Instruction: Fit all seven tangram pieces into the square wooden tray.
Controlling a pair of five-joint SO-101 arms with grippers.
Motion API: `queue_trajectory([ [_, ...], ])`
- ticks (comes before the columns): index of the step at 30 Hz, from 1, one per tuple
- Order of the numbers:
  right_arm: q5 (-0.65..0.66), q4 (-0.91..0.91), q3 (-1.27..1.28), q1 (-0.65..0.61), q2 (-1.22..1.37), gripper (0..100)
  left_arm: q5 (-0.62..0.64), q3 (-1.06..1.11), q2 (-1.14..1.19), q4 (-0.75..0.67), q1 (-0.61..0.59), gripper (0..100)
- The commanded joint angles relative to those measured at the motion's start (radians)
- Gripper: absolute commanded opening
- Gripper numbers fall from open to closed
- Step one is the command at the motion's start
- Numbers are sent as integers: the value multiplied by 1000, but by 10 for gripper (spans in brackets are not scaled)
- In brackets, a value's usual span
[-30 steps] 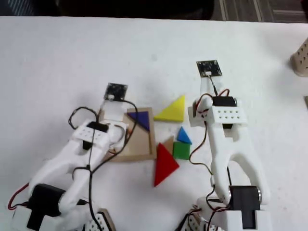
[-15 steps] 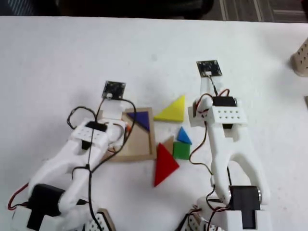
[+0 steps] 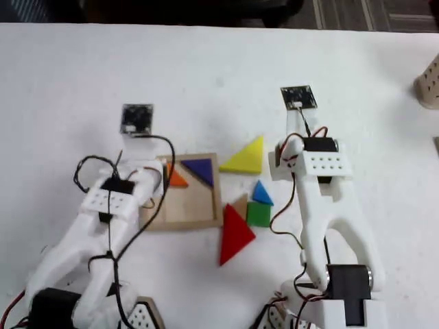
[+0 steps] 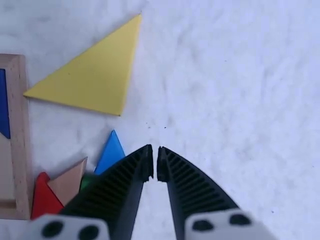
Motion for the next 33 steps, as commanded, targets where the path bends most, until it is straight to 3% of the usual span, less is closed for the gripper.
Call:
queue_trajectory([
  [1,20,-8,-5,8,-5,20,66,-80,74,-60,-5,24],
  [9,18,-8,-5,8,-5,20,64,-259,320,49,-15,24],
  [22,20,-8,-5,8,-5,20,64,-258,303,253,-8,24],
  [33,20,-15,-5,8,-5,21,64,-242,274,258,-10,23],
])
